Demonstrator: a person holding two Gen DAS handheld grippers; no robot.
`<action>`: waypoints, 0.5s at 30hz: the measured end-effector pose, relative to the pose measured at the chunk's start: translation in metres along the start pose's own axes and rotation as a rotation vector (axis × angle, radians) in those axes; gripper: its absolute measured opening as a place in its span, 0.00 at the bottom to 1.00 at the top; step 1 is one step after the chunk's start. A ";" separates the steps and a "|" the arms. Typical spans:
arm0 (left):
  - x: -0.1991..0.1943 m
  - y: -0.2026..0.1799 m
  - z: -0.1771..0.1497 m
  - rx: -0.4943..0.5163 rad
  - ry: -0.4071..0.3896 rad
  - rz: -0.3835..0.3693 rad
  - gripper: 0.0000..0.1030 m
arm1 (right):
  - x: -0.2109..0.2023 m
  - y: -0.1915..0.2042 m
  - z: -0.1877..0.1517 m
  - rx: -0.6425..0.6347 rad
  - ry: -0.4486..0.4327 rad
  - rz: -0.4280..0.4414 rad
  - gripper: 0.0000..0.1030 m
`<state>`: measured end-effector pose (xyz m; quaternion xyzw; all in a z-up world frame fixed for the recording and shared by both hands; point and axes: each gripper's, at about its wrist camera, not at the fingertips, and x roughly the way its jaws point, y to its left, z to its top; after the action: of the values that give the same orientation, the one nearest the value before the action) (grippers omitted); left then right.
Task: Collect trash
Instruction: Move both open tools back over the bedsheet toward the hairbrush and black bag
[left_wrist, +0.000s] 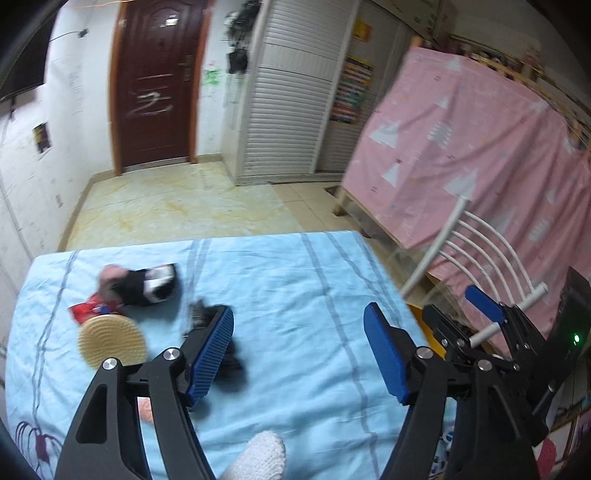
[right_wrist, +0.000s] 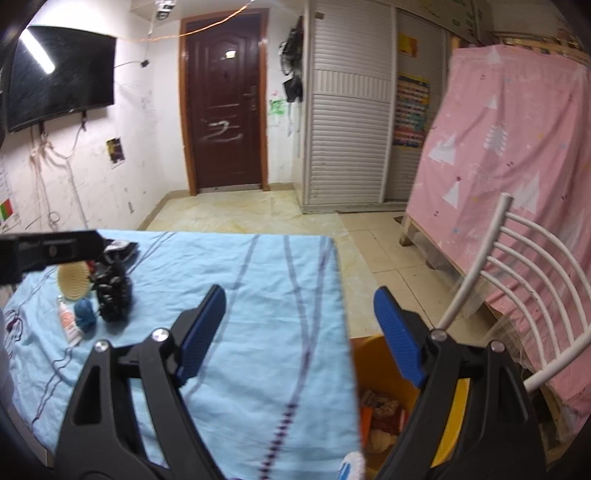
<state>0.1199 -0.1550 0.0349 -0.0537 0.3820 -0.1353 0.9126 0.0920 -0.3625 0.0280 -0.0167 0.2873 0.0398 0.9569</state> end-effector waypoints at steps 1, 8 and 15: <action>-0.001 0.008 0.000 -0.014 -0.002 0.019 0.62 | 0.002 0.004 0.002 -0.006 0.004 0.007 0.77; -0.003 0.054 -0.004 -0.095 -0.003 0.134 0.62 | 0.015 0.045 0.005 -0.051 0.043 0.076 0.77; 0.000 0.089 -0.008 -0.152 0.004 0.242 0.62 | 0.030 0.087 0.009 -0.102 0.088 0.161 0.77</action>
<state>0.1331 -0.0698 0.0112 -0.0759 0.3969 0.0048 0.9147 0.1147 -0.2734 0.0180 -0.0438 0.3271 0.1301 0.9350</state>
